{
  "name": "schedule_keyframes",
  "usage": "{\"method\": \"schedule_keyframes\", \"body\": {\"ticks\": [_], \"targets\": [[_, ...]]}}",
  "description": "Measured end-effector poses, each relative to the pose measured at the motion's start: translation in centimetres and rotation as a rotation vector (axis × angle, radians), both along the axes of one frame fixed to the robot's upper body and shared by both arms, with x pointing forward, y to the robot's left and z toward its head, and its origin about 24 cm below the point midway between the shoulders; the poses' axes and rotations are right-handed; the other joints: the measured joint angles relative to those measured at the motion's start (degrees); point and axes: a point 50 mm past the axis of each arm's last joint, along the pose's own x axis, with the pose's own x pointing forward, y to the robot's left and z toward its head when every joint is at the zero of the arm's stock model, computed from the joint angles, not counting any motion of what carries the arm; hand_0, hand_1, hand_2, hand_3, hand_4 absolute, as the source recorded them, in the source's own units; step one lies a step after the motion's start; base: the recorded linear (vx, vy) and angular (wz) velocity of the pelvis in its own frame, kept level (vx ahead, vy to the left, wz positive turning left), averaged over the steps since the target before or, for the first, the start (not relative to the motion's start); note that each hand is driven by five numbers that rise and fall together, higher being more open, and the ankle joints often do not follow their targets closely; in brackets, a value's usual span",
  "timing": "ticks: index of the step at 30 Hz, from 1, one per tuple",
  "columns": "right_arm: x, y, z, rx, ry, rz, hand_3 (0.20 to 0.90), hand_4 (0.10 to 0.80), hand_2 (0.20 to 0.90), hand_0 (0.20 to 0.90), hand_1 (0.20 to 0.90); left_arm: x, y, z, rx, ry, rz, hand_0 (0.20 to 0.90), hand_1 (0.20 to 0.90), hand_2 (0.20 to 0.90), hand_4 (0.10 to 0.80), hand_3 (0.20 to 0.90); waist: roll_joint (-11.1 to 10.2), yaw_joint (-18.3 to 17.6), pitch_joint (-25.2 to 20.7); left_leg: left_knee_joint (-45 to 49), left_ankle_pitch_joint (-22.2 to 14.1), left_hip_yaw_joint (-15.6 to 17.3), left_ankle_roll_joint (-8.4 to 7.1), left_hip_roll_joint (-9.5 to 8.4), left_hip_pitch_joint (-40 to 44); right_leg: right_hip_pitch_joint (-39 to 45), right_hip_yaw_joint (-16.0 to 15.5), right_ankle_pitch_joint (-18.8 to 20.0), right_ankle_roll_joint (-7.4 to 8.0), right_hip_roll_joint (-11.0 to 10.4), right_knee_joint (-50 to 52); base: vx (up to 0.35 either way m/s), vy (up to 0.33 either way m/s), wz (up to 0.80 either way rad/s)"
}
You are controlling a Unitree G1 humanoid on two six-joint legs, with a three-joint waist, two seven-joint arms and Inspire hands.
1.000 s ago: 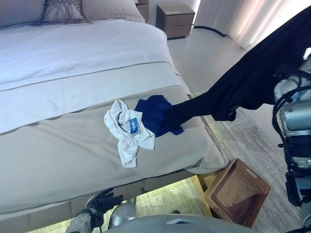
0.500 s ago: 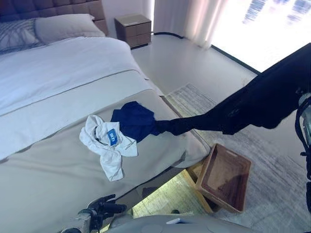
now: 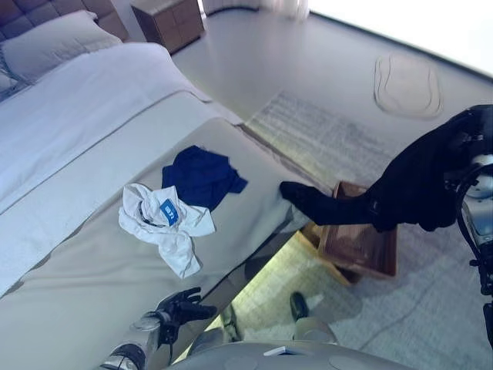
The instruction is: Pick up the clothes from the bed and place them into the basket
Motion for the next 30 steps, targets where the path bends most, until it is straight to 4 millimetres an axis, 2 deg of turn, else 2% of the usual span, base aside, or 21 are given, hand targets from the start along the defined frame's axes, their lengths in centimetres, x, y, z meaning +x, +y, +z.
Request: {"method": "schedule_keyframes", "body": {"ticks": [4,9,10,11,12,15,18,23,26,30], "targets": [[1.0,0.1,-0.8,-0.017,0.099,0.003,0.2,0.1,0.3,0.3,0.3,2.2,-1.5,0.7,-0.042,-0.07,-0.014,0.9,0.9,0.9,0.8,0.9,2.7,0.2,4.2,0.0,1.0,0.8,0.39,-0.26,-2.3,-3.0,1.1,1.3,-0.15,-0.2,0.1,-0.131,-0.041,-0.15],[2.1,0.6,-0.6,-0.007,0.122,-0.012,0.2,0.1,0.3,0.3,0.3,5.4,-2.1,2.5,-0.082,-0.199,0.0,0.9,0.9,0.9,0.8,0.9,4.2,0.1,9.9,0.0,1.7,1.3,0.51,-0.59,-4.6,-5.9,1.4,1.7,-0.26,-0.3,0.7,-0.108,-0.038,-0.07],[2.4,0.6,-0.1,-0.01,0.114,-0.02,0.491,0.391,0.549,0.549,0.549,6.2,-2.2,3.0,-0.093,-0.232,0.003,0.9,0.9,0.9,0.8,0.9,4.6,0.2,11.1,0.0,1.9,1.3,0.58,-0.63,-5.2,-6.7,1.4,1.7,-0.27,-0.3,1.4,-0.103,-0.027,-0.03],[2.6,0.5,0.4,-0.01,0.108,-0.031,0.653,0.553,0.688,0.688,0.688,6.9,-2.3,3.4,-0.097,-0.259,-0.001,0.9,0.9,0.9,0.8,0.9,4.8,0.2,12.4,0.0,2.2,1.3,0.57,-0.71,-5.2,-7.0,1.4,1.7,-0.27,-0.4,1.8,-0.105,-0.023,-0.06],[2.9,0.5,0.6,-0.012,0.114,-0.045,0.9,0.8,0.9,0.9,0.9,7.3,-2.5,3.7,-0.104,-0.278,-0.002,0.9,0.9,0.9,0.8,0.9,5.1,0.5,13.0,0.0,2.2,1.4,0.57,-0.75,-5.5,-7.8,1.4,1.7,-0.27,-0.4,2.4,-0.119,-0.025,-0.09],[3.8,0.2,1.3,-0.005,0.136,-0.136,0.9,0.8,0.9,0.9,0.9,8.6,-2.6,4.7,-0.118,-0.327,-0.006,0.9,0.9,0.9,0.8,0.9,5.7,1.4,13.7,0.1,2.7,1.5,0.59,-0.89,-7.9,-11.0,1.4,1.7,-0.28,-0.5,3.8,-0.089,-0.02,-0.08],[3.8,-0.5,1.5,-0.005,0.162,-0.204,0.9,0.8,0.9,0.9,0.9,9.5,-2.7,5.4,-0.126,-0.368,-0.015,0.9,0.9,0.9,0.8,0.9,6.3,2.7,14.7,0.1,3.1,1.4,0.52,-0.94,-8.8,-12.3,1.2,1.7,-0.28,-0.6,4.8,-0.012,0.01,-0.01],[3.9,-0.2,1.1,-0.009,0.131,-0.229,0.9,0.8,0.9,0.9,0.9,9.3,-1.7,5.5,-0.123,-0.369,0.018,0.9,0.9,0.9,0.8,0.9,6.4,3.1,14.7,0.0,3.3,1.0,0.34,-1.0,-8.7,-12.0,0.8,1.7,-0.28,-0.7,4.7,0.019,0.057,0.04],[3.9,0.1,2.1,0.004,0.054,-0.222,0.9,0.8,0.9,0.9,0.9,8.9,-1.4,5.3,-0.126,-0.361,0.028,0.9,0.9,0.9,0.8,0.9,6.4,2.8,14.7,0.0,3.4,0.1,0.12,-0.95,-8.4,-11.1,-0.3,1.7,-0.27,-0.8,4.4,0.033,0.062,0.14],[3.8,0.6,4.4,-0.03,-0.032,-0.182,0.9,0.8,0.9,0.9,0.9,8.1,-1.4,4.8,-0.135,-0.339,0.028,0.9,0.9,0.9,0.8,0.9,6.4,2.7,14.7,0.0,3.5,-1.0,0.0,-0.94,-8.2,-10.0,-1.7,1.7,-0.28,-0.9,4.2,0.071,0.073,0.17]]}}
